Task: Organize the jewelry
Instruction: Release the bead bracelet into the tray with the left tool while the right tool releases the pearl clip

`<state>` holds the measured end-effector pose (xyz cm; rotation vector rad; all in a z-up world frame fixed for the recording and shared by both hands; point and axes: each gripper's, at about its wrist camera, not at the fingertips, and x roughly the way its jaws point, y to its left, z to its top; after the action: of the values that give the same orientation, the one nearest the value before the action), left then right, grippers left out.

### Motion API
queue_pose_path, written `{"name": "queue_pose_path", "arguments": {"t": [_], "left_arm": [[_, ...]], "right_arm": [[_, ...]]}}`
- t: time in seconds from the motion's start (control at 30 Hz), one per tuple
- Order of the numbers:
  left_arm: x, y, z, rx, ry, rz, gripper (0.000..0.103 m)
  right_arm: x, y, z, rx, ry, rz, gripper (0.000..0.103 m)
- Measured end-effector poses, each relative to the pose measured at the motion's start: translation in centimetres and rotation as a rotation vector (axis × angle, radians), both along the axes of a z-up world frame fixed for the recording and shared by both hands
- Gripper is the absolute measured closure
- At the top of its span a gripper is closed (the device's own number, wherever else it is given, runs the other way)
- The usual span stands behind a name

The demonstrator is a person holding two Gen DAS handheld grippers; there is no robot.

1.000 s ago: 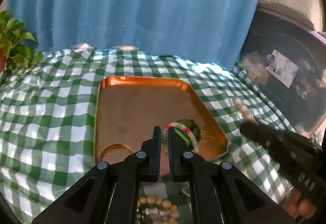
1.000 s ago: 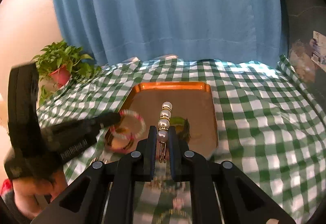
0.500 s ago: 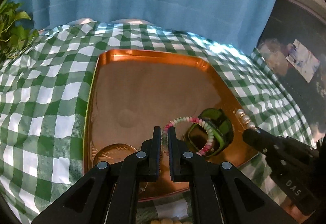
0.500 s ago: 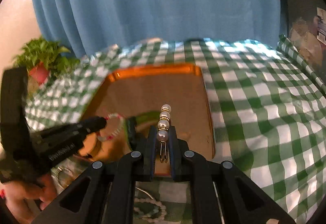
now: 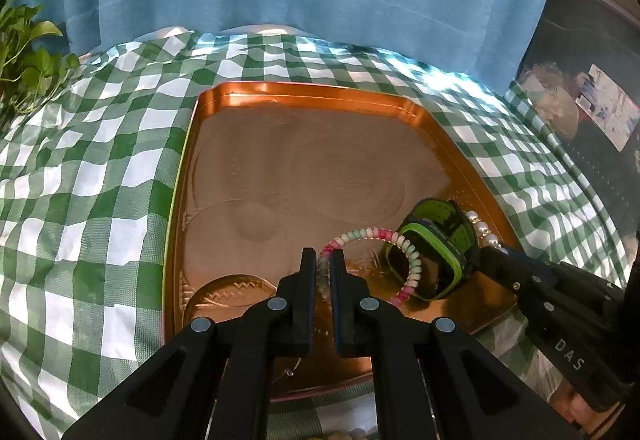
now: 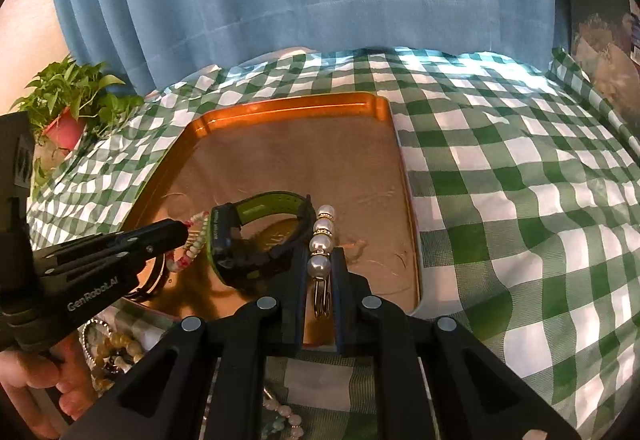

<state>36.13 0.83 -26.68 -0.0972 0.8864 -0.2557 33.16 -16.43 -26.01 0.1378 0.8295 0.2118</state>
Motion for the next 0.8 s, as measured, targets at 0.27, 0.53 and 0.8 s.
{"name": "queue_pose_path", "arguments": {"t": [0.27, 0.53, 0.8], "left_arm": [[-0.3, 0.1, 0.1, 0.017, -0.010, -0.005, 0.096], [-0.5, -0.2, 0.2, 0.023, 0.006, -0.012, 0.061], [-2.5, 0.1, 1.8, 0.052, -0.052, 0.001, 0.029]], "right_arm": [[-0.1, 0.2, -0.2, -0.021, -0.010, 0.002, 0.094], [-0.4, -0.6, 0.6, 0.013, -0.033, -0.029, 0.040], [-1.3, 0.0, 1.3, 0.003, -0.044, -0.003, 0.033]]}}
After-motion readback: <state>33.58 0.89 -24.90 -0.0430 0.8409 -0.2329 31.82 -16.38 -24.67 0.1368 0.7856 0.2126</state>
